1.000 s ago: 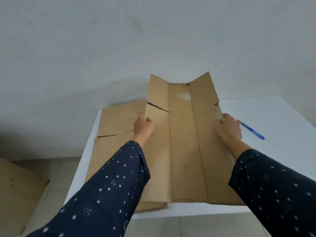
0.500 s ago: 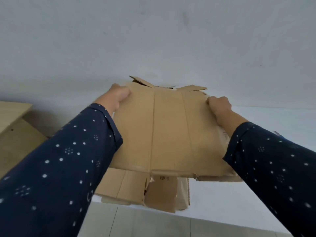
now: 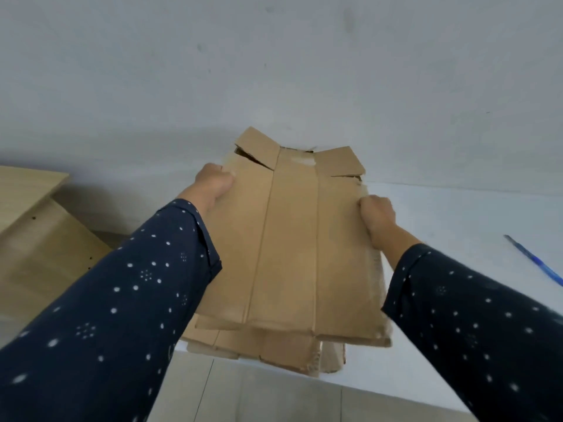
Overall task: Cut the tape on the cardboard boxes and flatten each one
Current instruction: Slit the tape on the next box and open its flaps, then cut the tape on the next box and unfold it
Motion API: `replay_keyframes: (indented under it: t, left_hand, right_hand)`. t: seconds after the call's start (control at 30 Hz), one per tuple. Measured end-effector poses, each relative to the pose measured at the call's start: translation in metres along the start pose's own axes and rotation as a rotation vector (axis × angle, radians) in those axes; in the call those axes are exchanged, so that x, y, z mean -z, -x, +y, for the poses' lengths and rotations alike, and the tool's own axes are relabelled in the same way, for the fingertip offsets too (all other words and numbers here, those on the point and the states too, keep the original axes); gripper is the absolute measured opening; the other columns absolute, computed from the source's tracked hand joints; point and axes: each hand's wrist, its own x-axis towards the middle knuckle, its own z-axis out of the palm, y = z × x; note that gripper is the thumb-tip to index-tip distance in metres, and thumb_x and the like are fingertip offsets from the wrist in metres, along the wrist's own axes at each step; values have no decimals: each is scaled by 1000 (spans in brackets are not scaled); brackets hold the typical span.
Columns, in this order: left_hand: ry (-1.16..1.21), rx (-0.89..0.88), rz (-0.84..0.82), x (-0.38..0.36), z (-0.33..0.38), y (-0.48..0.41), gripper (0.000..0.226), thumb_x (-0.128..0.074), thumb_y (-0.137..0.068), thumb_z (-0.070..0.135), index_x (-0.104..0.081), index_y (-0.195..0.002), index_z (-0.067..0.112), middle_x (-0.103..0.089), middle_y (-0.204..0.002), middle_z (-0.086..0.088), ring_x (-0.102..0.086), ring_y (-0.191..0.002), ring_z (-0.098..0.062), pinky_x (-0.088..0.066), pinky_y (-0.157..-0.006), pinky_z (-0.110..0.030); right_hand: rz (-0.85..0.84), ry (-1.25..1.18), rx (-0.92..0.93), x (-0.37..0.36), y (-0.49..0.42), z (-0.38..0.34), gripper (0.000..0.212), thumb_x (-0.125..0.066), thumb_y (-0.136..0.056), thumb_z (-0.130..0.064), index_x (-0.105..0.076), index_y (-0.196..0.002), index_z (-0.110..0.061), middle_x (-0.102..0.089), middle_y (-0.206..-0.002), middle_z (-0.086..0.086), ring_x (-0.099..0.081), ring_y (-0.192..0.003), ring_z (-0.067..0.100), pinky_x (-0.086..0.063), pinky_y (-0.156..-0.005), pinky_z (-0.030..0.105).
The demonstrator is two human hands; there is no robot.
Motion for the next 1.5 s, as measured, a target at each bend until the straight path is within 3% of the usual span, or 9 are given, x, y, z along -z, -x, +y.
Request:
replay_keyframes:
  t: [0.1,0.17,0.27,0.4,0.57,0.77,0.87,1.13,1.5]
  left_hand:
    - [-137,-12,23,-23,-39,-3,28,-49,-100,18,-60,-123,4,-62,-125,-15,-60,-111,-34,-47,-87,-34]
    - [-220,-35,34,-40,-70,-4,36,-47,-103,15,-51,-136,2,-56,-135,-16,-54,-123,-35,-41,-89,-33]
    - [-284,-49,29,-63,-115,-13,36,-48,-102,18,-47,-135,3,-57,-132,-19,-55,-117,-38,-44,-89,-38]
    - [-312,143,-101,-77,-158,-21,72,-56,-92,51,-27,-152,25,-35,-152,-13,-37,-137,-40,-36,-111,-55]
    - [-364,231,-184,-86,-170,-16,93,-54,-72,73,-31,-150,29,-34,-156,-8,-36,-141,-37,-36,-111,-54]
    - [-436,289,-113,-101,-151,1,78,-56,-92,54,-23,-155,23,-21,-160,-9,-25,-145,-38,-25,-116,-55]
    - [-560,179,-58,-117,-130,19,77,-51,-96,49,-14,-158,23,-7,-165,-7,-14,-149,-38,-11,-118,-64]
    - [-734,-263,-132,-197,-34,103,60,-49,-101,35,-25,-154,19,-15,-164,-9,-18,-148,-36,-14,-118,-62]
    - [-935,-606,-196,-402,126,304,59,-46,-100,35,-27,-153,20,-28,-157,-5,-30,-142,-32,-18,-117,-56]
  right_hand:
    - [-82,41,5,-34,9,31,33,-33,-97,-11,-55,-123,-11,-56,-109,8,-52,-95,25,-47,-84,38]
    - [-102,63,-11,-54,12,50,37,-34,-100,-12,-50,-133,-17,-56,-108,4,-51,-92,22,-47,-82,37]
    - [-59,133,-59,-71,8,71,40,-38,-102,-20,-44,-142,-21,-58,-119,5,-51,-92,21,-45,-80,35]
    - [-83,350,-103,-87,-1,89,64,-45,-100,-34,-18,-156,-15,-34,-153,10,-40,-132,33,-39,-106,46]
    - [-113,450,-146,-98,-2,98,77,-44,-102,-40,1,-157,-10,-15,-160,12,-21,-142,37,-28,-112,49]
    - [-209,519,-124,-83,-12,95,78,-44,-101,-40,2,-157,-11,-16,-161,11,-23,-144,36,-28,-113,48]
    - [-275,572,-42,-65,-5,94,77,-43,-100,-40,2,-158,-17,-18,-160,9,-24,-143,34,-30,-111,49]
    - [-283,889,297,61,14,114,70,-38,-103,-43,-2,-158,-22,-17,-161,8,-29,-141,32,-34,-107,47]
    - [-72,1052,320,385,33,211,67,-38,-102,-44,-8,-157,-22,-22,-159,6,-33,-138,31,-34,-106,45]
